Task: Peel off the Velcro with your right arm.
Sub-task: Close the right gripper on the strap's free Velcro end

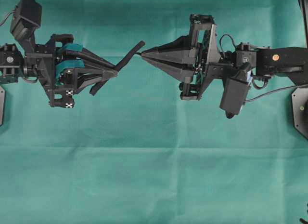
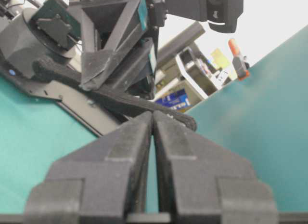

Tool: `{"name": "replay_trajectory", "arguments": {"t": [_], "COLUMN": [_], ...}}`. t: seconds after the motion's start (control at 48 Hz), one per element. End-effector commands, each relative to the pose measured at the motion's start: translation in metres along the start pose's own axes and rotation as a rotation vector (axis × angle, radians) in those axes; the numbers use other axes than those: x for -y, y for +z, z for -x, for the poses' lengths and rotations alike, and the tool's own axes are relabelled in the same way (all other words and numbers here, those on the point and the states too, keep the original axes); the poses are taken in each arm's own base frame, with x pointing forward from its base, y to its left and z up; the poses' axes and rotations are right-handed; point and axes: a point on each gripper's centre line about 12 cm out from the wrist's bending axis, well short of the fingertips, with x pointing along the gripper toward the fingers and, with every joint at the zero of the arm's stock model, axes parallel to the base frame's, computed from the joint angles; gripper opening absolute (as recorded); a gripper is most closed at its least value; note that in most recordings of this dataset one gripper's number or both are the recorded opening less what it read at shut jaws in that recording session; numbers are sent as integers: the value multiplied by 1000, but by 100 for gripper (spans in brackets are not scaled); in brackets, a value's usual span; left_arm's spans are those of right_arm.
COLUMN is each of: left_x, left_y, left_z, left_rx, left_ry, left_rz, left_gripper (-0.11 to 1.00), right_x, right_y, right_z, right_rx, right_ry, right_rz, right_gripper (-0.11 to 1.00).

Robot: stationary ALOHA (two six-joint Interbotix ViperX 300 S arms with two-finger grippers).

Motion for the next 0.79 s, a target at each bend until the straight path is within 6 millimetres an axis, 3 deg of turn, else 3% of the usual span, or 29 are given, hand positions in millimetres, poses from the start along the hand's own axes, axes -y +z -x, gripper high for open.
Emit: {"name": "replay_trajectory", "arguments": {"t": [0.0, 0.771], "left_x": [3, 4], "left_y": [8, 9], "left_z": [1, 1], "left_rx": [32, 42], "left_ry": [-14, -19], "left_rz": [-3, -4], "left_gripper": [10, 10], "right_x": [3, -13], "right_y": [5, 2], "right_z": [0, -6], "right_rx": [19, 13], "right_ry": [-14, 29], "right_rz": [-4, -16], "right_gripper": [-9, -9]}}
